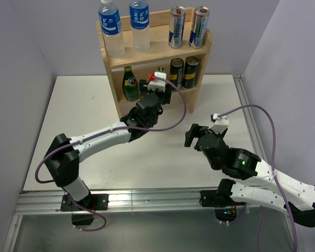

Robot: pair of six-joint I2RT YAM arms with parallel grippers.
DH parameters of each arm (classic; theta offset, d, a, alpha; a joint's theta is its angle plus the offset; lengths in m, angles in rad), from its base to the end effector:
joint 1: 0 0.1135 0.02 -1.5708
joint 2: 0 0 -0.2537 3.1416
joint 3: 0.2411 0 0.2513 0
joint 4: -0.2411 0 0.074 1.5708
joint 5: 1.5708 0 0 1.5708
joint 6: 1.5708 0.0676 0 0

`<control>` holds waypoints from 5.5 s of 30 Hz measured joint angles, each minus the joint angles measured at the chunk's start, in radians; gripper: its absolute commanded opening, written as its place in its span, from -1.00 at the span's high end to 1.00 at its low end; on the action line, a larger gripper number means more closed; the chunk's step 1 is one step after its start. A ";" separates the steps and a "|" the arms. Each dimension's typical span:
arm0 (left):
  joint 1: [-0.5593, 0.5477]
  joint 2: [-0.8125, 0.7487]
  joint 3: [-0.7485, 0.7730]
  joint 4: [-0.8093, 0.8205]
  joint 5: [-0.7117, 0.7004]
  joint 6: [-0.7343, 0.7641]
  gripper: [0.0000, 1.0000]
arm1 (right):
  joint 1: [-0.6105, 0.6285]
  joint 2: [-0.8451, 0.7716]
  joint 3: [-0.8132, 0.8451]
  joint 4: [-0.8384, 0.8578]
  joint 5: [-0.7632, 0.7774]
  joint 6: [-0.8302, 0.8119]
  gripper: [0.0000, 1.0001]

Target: Place and organize the beverage onto the shelf

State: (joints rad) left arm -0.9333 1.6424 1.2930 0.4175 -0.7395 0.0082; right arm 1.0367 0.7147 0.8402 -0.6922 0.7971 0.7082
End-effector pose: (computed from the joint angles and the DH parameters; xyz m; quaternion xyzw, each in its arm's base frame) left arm 0.2816 -0.3037 0.3478 0.0533 0.6870 -0.0833 0.7199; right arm 0.1258 0.1176 0.3048 0.0521 0.8276 0.1210 0.5457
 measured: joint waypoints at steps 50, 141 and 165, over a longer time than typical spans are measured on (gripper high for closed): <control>0.122 0.155 0.222 -0.193 -0.037 -0.057 0.99 | 0.000 -0.058 0.005 -0.023 0.023 -0.002 -0.90; -0.207 -0.226 0.064 -0.745 -0.093 -0.491 -0.79 | 0.000 -0.050 0.228 -0.034 -0.025 -0.108 -0.91; -0.466 -0.577 0.361 -1.318 -0.183 -0.758 -0.99 | 0.000 0.023 0.937 -0.341 -0.061 -0.251 -1.00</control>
State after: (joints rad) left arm -1.3994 1.0653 1.6543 -0.9005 -0.9230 -0.7502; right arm 1.0367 0.7380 1.7771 -1.0332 0.7361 0.4568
